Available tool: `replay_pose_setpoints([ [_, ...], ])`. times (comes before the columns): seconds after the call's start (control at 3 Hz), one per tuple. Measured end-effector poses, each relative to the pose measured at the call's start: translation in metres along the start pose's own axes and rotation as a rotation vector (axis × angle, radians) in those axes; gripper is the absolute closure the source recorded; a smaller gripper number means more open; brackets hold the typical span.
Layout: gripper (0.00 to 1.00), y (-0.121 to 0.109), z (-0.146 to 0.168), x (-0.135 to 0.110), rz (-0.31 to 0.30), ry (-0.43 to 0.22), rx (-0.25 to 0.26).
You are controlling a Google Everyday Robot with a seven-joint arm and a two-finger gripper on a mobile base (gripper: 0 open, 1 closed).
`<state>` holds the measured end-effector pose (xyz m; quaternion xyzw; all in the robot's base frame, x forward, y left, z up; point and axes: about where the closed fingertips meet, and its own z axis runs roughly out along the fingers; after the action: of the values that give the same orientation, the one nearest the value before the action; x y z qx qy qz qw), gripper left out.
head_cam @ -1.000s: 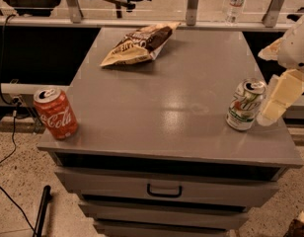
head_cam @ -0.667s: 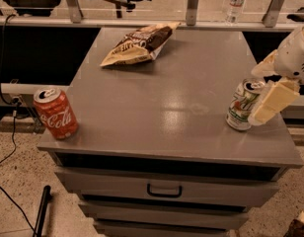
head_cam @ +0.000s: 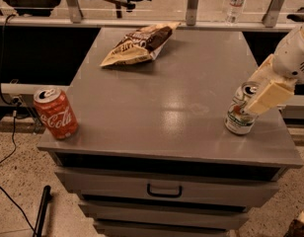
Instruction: Pick 7up can
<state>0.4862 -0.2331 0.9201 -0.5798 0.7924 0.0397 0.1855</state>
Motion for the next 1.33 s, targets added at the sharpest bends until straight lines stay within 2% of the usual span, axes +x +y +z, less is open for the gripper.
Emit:
replay_pose_setpoints([
  [0.33, 0.93, 0.002, -0.01, -0.007, -0.01, -0.042, -0.001],
  [0.67, 1.0, 0.011, -0.023, -0.036, -0.066, -0.107, 0.005],
  [1.0, 1.0, 0.022, -0.023, -0.075, -0.136, -0.179, -0.003],
  [1.33, 1.0, 0.034, -0.02, -0.111, -0.227, -0.234, -0.033],
])
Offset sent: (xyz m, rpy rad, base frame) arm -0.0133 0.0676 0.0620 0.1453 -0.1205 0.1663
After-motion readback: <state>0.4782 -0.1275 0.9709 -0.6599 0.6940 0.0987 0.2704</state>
